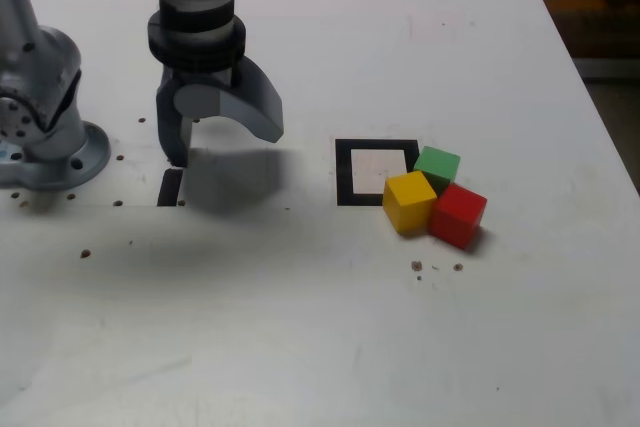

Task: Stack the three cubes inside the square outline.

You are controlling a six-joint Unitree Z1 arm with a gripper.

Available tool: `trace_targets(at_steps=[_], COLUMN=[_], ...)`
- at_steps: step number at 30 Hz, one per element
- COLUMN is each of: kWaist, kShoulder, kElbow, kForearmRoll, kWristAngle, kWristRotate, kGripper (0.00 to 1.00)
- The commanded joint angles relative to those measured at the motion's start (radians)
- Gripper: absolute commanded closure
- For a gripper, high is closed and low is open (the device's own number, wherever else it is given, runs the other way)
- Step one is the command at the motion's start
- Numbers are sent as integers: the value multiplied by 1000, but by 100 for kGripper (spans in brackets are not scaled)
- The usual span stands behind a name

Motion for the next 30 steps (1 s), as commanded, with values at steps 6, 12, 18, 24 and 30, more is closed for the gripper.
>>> trace_targets(at_steps=[6,12,18,24,30], kWaist=[2,3,2,2,2], kShoulder=[-7,-8,-13,-14,-4], kElbow=[-4,-7,-27,-74,-171], kForearmRoll=[1,1,22,42,85], kWristAngle=[2,4,10,5,-5], kWristRotate=[1,1,0,-14,-31], kGripper=[0,0,0,1,0])
